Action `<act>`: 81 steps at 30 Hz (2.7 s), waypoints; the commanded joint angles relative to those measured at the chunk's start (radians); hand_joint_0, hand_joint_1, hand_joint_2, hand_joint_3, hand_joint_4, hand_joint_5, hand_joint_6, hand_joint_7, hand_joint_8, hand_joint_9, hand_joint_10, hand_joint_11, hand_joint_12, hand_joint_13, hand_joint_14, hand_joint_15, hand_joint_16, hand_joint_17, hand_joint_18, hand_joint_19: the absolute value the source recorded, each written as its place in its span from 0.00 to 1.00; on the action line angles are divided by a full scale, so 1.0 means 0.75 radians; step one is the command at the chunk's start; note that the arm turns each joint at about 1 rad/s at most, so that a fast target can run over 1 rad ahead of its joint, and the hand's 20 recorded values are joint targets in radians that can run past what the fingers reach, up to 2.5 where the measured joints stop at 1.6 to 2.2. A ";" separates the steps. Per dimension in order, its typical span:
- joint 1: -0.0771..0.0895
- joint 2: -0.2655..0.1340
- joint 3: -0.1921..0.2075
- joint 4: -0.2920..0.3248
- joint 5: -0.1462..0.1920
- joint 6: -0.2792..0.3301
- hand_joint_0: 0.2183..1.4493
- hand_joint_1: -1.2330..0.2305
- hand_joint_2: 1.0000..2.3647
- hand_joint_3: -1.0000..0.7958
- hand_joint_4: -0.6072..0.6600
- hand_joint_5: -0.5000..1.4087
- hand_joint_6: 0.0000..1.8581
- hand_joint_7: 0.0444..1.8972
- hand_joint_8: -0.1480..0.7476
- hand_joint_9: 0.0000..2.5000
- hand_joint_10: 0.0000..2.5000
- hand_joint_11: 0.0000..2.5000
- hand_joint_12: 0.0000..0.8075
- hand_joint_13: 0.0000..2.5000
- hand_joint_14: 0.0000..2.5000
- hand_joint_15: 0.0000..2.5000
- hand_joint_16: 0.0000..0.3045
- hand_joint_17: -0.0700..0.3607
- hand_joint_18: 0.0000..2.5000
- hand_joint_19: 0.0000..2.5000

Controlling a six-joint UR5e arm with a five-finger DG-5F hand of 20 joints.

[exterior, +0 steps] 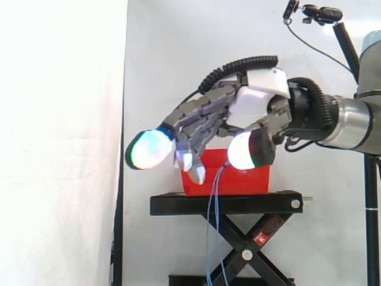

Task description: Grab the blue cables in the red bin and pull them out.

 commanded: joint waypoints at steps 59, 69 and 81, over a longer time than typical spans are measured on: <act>-0.186 -0.144 0.063 -0.023 -0.258 -1.477 0.43 0.24 0.00 0.00 0.66 0.54 0.01 0.15 0.50 0.29 0.01 0.27 0.47 0.21 0.01 0.24 0.16 0.42 0.16 0.29; -0.223 -0.146 0.083 -0.082 -0.290 -1.627 0.43 0.25 0.00 0.00 0.66 0.54 0.01 0.15 0.50 0.30 0.01 0.27 0.47 0.21 0.01 0.24 0.16 0.42 0.17 0.29; -0.268 -0.146 0.237 -0.399 -0.325 -1.692 0.44 0.25 0.00 0.00 0.67 0.54 0.01 0.15 0.50 0.30 0.01 0.26 0.46 0.22 0.01 0.25 0.16 0.41 0.17 0.29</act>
